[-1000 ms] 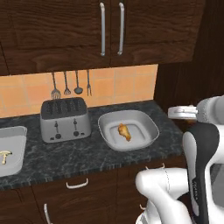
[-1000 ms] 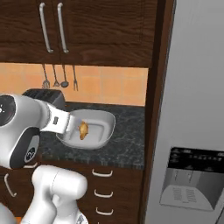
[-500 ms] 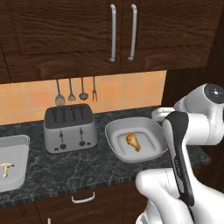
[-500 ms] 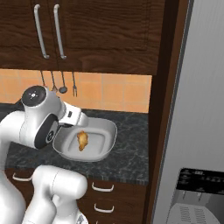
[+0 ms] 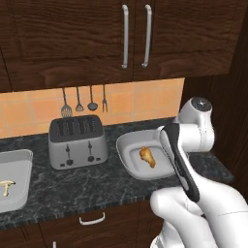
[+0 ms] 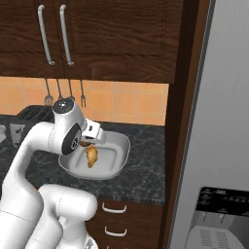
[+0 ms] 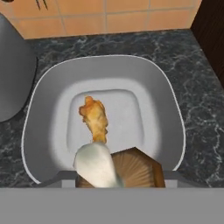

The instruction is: Place one mushroom and one chicken drumstick in each tupperware on the nearby counter, to pack two identical lunches.

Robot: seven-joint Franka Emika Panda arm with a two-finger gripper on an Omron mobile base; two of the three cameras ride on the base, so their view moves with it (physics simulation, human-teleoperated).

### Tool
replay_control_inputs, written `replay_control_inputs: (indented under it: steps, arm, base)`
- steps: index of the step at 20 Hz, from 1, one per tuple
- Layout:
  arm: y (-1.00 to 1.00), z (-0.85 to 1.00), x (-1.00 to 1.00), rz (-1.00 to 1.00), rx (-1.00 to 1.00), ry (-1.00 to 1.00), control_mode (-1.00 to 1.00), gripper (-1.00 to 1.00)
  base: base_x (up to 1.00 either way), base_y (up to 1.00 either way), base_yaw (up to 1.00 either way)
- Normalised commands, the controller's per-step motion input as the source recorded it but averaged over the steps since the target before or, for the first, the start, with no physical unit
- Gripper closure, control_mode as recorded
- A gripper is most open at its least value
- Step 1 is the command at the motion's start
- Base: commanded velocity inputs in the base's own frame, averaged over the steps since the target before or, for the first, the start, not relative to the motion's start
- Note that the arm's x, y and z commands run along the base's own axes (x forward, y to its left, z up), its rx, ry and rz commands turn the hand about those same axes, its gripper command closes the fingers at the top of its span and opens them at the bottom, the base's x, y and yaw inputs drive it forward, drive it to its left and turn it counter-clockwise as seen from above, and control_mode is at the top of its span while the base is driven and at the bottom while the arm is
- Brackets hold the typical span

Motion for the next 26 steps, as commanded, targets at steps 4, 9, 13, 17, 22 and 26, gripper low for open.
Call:
replay_control_inputs:
  steps: [4,9,13,17,22,26]
  arm:
    - [0.00,-0.52,0.36,0.00,-0.08,0.01,-1.00,1.00]
    - [-0.07,-0.45,0.56,0.03,0.00,0.03,-1.00,1.00]
    - [0.00,-0.46,0.56,0.03,0.00,0.07,-1.00,1.00]
    - [0.00,-0.40,0.46,0.03,0.00,0.07,-1.00,1.00]
    - [-0.18,-0.32,0.12,0.03,0.00,0.05,-1.00,1.00]
    - [-0.02,-0.39,0.20,0.02,0.00,0.03,-1.00,1.00]
  base:
    - [0.00,0.00,0.00]
    - [0.00,0.00,0.00]
    - [0.00,0.00,0.00]
    - [0.00,0.00,0.00]
    - [0.00,0.00,0.00]
    - [0.00,0.00,0.00]
